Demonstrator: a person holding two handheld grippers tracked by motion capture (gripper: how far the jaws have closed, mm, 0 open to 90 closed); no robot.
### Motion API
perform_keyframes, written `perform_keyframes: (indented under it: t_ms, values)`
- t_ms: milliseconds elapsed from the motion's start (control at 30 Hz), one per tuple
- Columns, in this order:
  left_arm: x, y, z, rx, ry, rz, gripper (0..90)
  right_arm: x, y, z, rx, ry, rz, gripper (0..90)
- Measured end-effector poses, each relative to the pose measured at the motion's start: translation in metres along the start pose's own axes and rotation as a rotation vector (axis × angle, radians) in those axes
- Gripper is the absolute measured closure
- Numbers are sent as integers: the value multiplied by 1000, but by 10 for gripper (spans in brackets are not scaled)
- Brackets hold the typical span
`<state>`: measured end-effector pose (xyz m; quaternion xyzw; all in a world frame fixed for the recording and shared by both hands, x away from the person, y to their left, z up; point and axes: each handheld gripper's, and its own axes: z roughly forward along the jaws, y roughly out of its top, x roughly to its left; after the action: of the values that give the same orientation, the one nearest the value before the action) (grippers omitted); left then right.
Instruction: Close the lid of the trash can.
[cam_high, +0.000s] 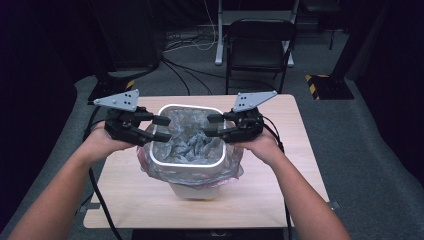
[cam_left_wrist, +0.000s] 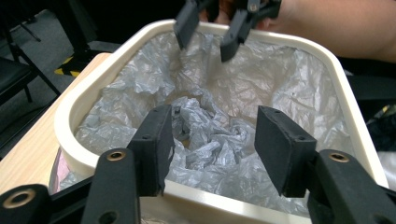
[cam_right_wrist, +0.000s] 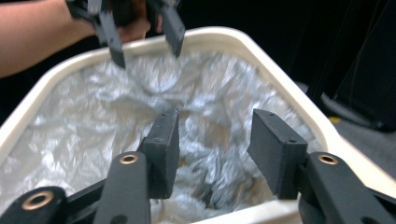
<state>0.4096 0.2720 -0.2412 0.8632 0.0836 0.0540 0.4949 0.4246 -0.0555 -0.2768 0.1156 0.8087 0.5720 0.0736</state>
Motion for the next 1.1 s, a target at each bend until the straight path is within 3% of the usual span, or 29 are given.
perform_keyframes:
  t_ms: [33, 100, 200, 233, 300, 467, 533, 567, 600, 633, 667, 700, 733, 767, 800, 833, 867, 900, 933, 967, 1000, 1033, 1067, 1100]
  values:
    - [1, -1, 1, 7, 6, 4, 514, 0, 0, 3, 29, 6, -5, 526]
    - [4, -5, 1, 1, 15, 0, 548, 1, -1, 3, 19, -3, -19, 528]
    - [7, -14, 2, -48, 5, -15, 565, 1, -3, 3, 3, 1, -14, 533]
    - [6, -19, 2, -87, 15, -10, 578, -1, -4, 3, -13, 13, -2, 538]
    - [6, -22, 3, -114, 22, -14, 581, -1, -5, 3, -26, 17, 3, 532]
    - [1, -19, 4, -102, 32, -15, 546, 1, -4, 2, -23, 37, 33, 454]
    - [-3, -18, 5, -86, 49, -10, 474, 4, -3, 0, -30, 42, 41, 414]
    - [-7, -17, 3, -79, 70, 2, 460, 9, -2, -7, -70, 9, 28, 409]
    - [-7, -17, 3, -79, 70, 2, 444, 9, -2, -7, -70, 9, 28, 409]
    - [-9, -16, 0, -89, 83, 5, 436, 9, -2, -19, -108, -20, 44, 402]
    - [-10, -16, -3, -102, 90, 4, 436, 9, -2, -19, -108, -20, 44, 402]
    - [-13, -17, -13, -124, 114, 3, 425, 10, -4, -31, -109, -72, 53, 398]
    - [-13, -17, -13, -124, 114, 3, 425, 10, -4, -31, -109, -72, 53, 398]
    - [-16, -20, -23, -119, 145, 9, 423, 10, -8, -44, -101, -126, 69, 395]
    - [-16, -20, -23, -119, 145, 9, 420, 10, -8, -44, -101, -126, 69, 395]
    - [-18, -27, -35, -127, 179, 4, 419, 12, -15, -59, -110, -168, 83, 395]
    - [-18, -27, -35, -127, 179, 4, 419, 12, -15, -59, -110, -168, 83, 395]
    - [-19, -36, -47, -151, 216, -25, 419, 14, -23, -72, -105, -213, 91, 395]
    - [-19, -36, -47, -151, 216, -25, 419, 14, -23, -72, -105, -213, 91, 395]
    - [-18, -48, -55, -159, 255, -58, 417, 17, -34, -84, -90, -262, 95, 395]
    - [-18, -48, -55, -159, 255, -58, 416, 17, -34, -84, -90, -262, 95, 395]
    - [-18, -54, -58, -155, 276, -74, 414, 20, -47, -93, -66, -308, 97, 394]
    - [-17, -61, -59, -145, 293, -88, 414, 20, -47, -93, -66, -308, 97, 394]
    - [-16, -68, -60, -133, 306, -100, 407, 23, -61, -100, -45, -354, 100, 392]
